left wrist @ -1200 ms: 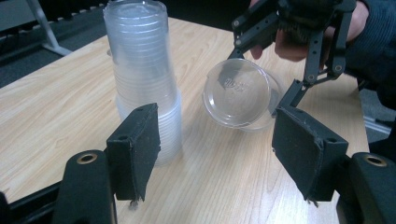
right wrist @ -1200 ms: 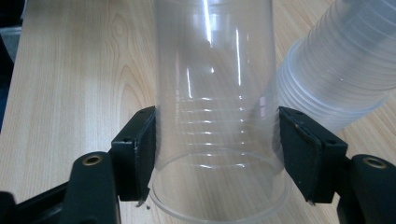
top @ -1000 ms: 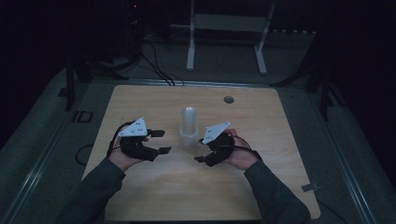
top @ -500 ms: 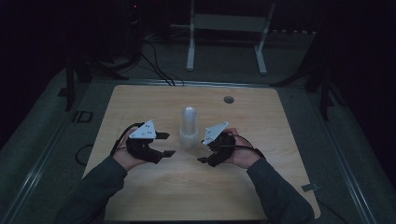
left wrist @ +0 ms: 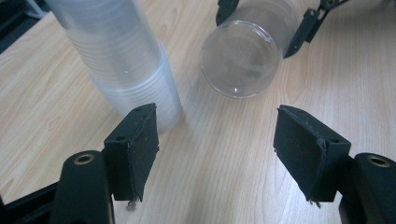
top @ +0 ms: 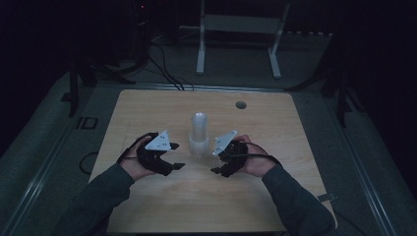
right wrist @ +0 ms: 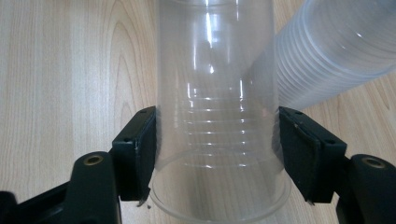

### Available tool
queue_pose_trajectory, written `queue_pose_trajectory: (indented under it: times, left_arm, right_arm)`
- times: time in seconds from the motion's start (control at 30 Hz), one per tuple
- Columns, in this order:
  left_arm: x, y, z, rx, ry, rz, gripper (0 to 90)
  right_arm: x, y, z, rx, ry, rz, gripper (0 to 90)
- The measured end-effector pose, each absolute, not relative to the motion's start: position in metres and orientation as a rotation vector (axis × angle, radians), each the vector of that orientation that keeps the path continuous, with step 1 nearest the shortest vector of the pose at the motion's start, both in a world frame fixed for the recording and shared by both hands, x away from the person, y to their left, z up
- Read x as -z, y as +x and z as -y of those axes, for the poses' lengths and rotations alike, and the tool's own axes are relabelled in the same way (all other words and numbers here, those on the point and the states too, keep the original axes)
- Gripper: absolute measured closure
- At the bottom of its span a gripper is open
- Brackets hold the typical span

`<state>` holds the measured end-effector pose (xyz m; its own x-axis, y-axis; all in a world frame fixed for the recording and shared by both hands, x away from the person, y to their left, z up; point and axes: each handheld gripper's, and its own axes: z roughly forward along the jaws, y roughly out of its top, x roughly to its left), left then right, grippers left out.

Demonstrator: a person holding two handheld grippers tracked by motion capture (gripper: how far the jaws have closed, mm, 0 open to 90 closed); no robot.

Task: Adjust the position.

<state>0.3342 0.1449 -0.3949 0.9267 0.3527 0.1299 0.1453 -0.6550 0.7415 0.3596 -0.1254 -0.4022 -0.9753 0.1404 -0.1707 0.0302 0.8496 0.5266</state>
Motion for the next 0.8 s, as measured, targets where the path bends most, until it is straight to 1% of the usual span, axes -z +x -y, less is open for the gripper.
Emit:
queue_pose_trajectory:
  times: [0.8]
  left_arm:
    - [0.401, 0.331, -0.132, -0.358, 2.402, -0.306, 30.7]
  right_arm:
    - [0.405, 0.356, 0.11, -0.589, 0.016, -2.869, 33.4]
